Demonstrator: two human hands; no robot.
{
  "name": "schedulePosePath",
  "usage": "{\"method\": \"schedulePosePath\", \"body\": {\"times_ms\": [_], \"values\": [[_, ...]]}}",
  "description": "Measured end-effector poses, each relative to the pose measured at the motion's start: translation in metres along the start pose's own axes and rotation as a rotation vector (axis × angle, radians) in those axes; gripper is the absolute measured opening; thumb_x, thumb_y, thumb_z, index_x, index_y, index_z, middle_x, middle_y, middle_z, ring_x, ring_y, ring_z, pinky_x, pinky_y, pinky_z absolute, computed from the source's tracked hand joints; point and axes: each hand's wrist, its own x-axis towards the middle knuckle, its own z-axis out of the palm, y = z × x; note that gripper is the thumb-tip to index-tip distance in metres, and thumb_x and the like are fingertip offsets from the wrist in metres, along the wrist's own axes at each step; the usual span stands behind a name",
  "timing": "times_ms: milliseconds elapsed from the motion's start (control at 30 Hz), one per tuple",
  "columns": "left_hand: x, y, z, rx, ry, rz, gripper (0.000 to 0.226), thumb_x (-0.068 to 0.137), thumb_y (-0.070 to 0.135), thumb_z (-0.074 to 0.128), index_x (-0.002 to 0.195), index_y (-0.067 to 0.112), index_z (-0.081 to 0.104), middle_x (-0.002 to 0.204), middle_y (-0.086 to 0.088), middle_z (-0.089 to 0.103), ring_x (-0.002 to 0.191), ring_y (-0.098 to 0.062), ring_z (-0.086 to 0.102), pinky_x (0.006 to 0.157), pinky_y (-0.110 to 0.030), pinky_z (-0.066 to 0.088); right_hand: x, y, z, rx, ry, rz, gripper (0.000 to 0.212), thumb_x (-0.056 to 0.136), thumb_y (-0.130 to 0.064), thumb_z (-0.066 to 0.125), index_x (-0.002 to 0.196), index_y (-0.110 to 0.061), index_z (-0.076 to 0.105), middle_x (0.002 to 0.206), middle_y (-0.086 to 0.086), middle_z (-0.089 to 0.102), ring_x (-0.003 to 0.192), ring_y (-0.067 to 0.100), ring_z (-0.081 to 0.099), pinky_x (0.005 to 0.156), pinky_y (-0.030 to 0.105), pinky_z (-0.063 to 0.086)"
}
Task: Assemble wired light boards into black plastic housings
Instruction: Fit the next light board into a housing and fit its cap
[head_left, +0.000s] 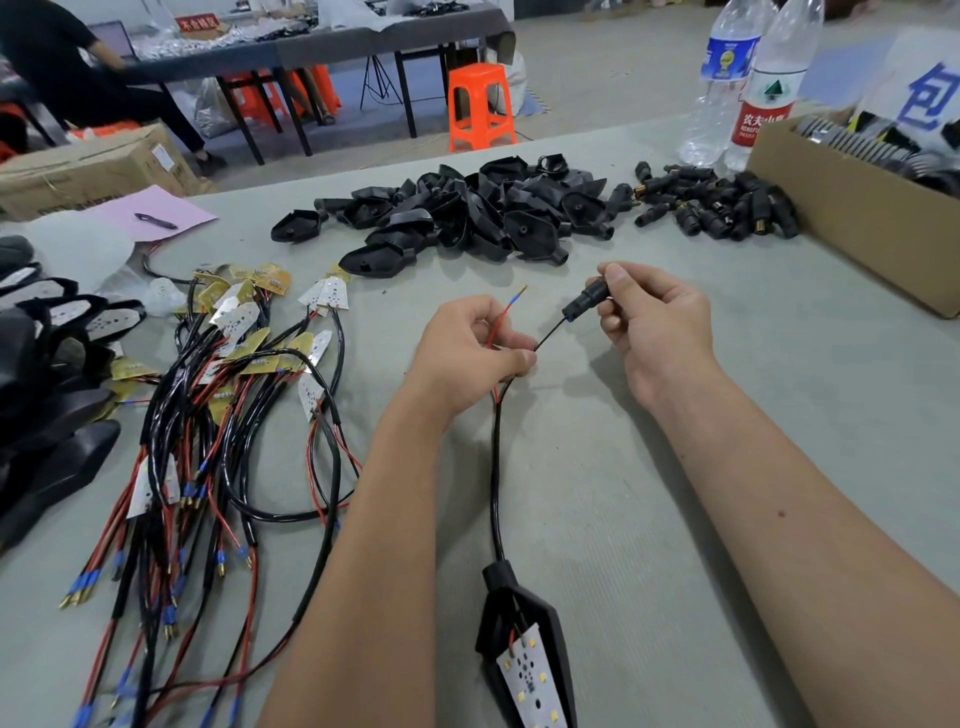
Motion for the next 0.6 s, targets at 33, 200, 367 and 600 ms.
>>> {"method": "schedulePosePath", "body": {"times_ms": [33,200,367,600], "values": [[0.0000,-0.0001,0.0000,-0.007,-0.005,-0.002,0.031,0.079,-0.011,0.075,0.076,0.010,0.052,0.086,-0.008,0.079,0.075,-0.027,0.075,0.083,-0.043,0.063,-0.0001,0.0000,-0.0001,-0.001,-0.003,0.000,0.007,0.097,-0.005,0.069,0.095,-0.004,0.075,0.084,0.011,0.075,0.056,0.010,0.055,0.052,0.017,0.046],[-0.0002,-0.0003,0.0003,-0.048,0.026,0.010,0.036,0.080,-0.009,0.076,0.075,0.011,0.048,0.082,-0.010,0.079,0.072,-0.022,0.074,0.086,-0.045,0.062,-0.0018,0.0004,-0.0005,-0.048,-0.068,0.003,0.007,0.096,-0.007,0.070,0.094,-0.005,0.076,0.086,0.011,0.077,0.058,0.011,0.056,0.054,0.018,0.047],[-0.0007,0.0028,0.0051,-0.100,0.087,0.045,0.037,0.078,-0.005,0.080,0.080,0.013,0.048,0.080,-0.007,0.079,0.070,-0.020,0.073,0.075,-0.040,0.059,-0.0068,0.0009,0.0034,-0.052,-0.193,0.049,0.005,0.095,-0.006,0.071,0.099,-0.005,0.073,0.088,0.014,0.077,0.059,0.011,0.056,0.054,0.018,0.048],[-0.0013,0.0074,0.0080,-0.317,0.193,0.010,0.038,0.076,-0.008,0.083,0.077,0.014,0.052,0.087,-0.010,0.072,0.077,-0.024,0.069,0.078,-0.033,0.059,-0.0063,-0.0015,0.0011,0.066,-0.211,0.144,0.003,0.091,-0.002,0.074,0.094,-0.001,0.074,0.086,0.014,0.074,0.061,0.011,0.057,0.054,0.017,0.047]]}}
